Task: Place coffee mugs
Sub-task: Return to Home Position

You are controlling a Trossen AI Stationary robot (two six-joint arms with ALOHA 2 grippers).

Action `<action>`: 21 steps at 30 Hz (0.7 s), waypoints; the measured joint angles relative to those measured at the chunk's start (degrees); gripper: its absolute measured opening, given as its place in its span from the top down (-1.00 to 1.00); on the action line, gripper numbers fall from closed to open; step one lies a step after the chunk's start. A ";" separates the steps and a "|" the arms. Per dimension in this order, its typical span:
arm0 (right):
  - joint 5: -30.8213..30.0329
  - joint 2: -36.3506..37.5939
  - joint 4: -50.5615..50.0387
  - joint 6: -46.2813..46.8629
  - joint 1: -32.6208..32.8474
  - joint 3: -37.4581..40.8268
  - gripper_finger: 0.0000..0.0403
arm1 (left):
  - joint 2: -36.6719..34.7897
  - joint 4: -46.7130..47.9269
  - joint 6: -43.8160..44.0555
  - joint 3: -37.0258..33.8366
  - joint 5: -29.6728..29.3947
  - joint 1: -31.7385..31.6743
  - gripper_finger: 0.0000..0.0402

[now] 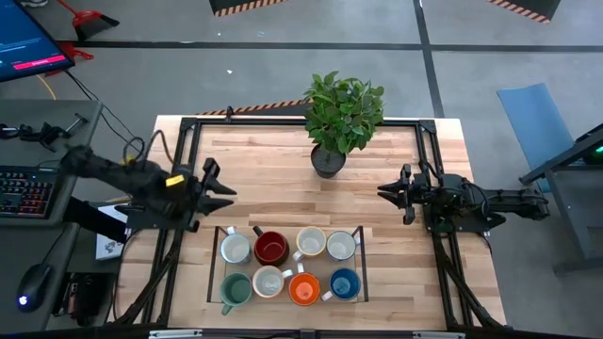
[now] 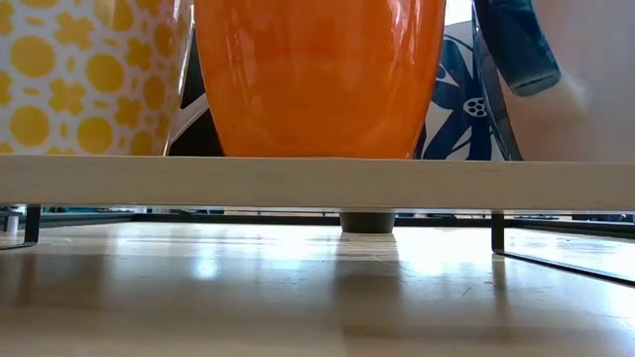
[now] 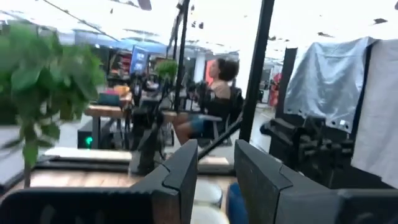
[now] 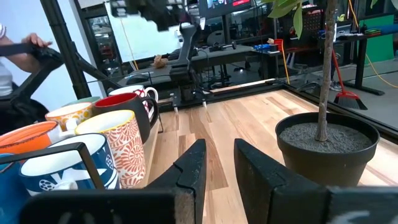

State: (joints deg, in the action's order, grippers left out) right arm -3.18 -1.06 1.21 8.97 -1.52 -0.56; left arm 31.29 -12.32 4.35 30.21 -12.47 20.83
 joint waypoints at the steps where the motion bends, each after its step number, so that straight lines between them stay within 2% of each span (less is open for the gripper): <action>1: -0.02 0.00 0.00 0.02 0.00 0.00 0.67 | -1.29 0.01 0.81 -1.73 2.68 -2.15 0.52; 4: 0.00 0.00 0.00 0.00 0.00 0.00 0.67 | -6.74 -0.99 2.26 -7.08 8.72 -6.45 0.52; 11: -0.02 0.00 0.00 0.00 -0.02 0.00 0.67 | -21.13 -1.09 5.77 -16.67 12.96 -12.63 0.52; 15: 0.00 0.00 0.00 0.00 0.00 0.00 0.67 | -25.48 -0.73 5.93 -20.05 13.51 -15.32 0.52; 21: -0.02 0.00 0.00 0.00 0.00 0.00 0.67 | -29.93 -0.49 5.63 -24.12 13.50 -16.02 0.52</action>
State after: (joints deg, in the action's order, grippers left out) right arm -3.20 -1.06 1.21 8.97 -1.52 -0.56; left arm 1.36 -12.81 9.97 6.09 1.03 4.81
